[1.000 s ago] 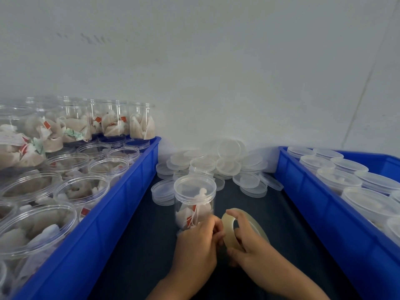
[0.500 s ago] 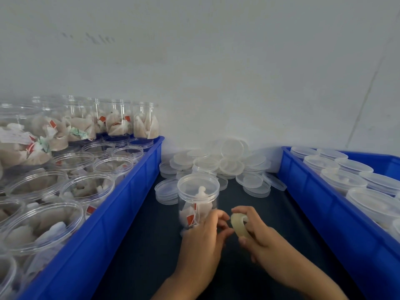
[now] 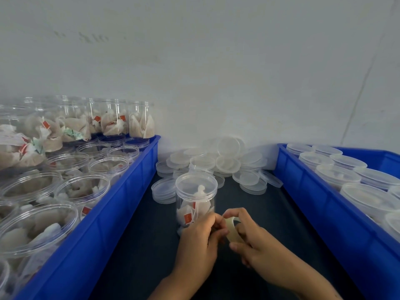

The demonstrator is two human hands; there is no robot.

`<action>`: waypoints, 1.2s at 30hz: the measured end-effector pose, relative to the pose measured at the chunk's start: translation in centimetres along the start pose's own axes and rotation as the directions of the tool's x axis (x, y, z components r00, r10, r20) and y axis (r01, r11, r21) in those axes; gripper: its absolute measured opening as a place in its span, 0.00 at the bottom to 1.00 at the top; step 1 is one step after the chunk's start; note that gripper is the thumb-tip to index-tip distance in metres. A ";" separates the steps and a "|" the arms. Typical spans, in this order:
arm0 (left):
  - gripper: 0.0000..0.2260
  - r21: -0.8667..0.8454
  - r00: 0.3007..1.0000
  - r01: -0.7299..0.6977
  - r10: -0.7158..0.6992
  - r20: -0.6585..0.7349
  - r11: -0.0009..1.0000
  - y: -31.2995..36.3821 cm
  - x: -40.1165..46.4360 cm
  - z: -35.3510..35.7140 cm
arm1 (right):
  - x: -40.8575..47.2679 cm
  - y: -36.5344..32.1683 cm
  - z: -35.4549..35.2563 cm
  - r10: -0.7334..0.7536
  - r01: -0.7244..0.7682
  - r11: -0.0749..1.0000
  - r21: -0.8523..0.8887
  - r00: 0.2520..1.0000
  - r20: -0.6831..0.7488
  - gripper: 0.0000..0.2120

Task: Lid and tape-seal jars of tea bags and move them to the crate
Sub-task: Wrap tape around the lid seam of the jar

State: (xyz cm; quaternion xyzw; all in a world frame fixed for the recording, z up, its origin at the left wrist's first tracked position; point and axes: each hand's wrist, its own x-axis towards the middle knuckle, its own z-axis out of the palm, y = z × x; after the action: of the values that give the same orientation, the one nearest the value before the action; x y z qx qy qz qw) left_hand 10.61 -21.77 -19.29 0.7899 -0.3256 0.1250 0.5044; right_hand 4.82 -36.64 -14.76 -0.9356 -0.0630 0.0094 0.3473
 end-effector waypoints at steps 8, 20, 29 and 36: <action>0.07 -0.231 0.987 0.050 -0.083 -0.136 0.972 0.8 -0.1 0.2 | -0.3 -0.2 -0.4 -0.029 0.036 0.991 0.131 0.998 -0.057 0.20; 0.12 -0.071 0.999 0.008 -0.012 -0.045 0.997 0.7 0.0 -0.1 | -0.2 -0.4 0.1 -0.011 0.010 1.000 -0.025 0.999 -0.045 0.24; 0.12 0.311 0.996 -0.092 0.088 0.027 0.946 1.6 -0.1 -0.3 | -0.4 -0.6 -0.1 -0.028 0.024 0.999 -0.044 0.996 -0.083 0.22; 0.06 0.142 0.993 -0.058 0.071 -0.089 0.988 2.5 0.0 -0.8 | -1.3 -0.7 -1.5 -0.047 0.051 0.998 0.025 0.992 -0.118 0.22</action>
State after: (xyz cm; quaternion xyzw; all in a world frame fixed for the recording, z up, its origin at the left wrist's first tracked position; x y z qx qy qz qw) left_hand 9.09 -21.78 -17.19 0.8056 -0.3172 0.2007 0.4584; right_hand 3.54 -37.22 -13.22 -0.9277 -0.0651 -0.0534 0.3638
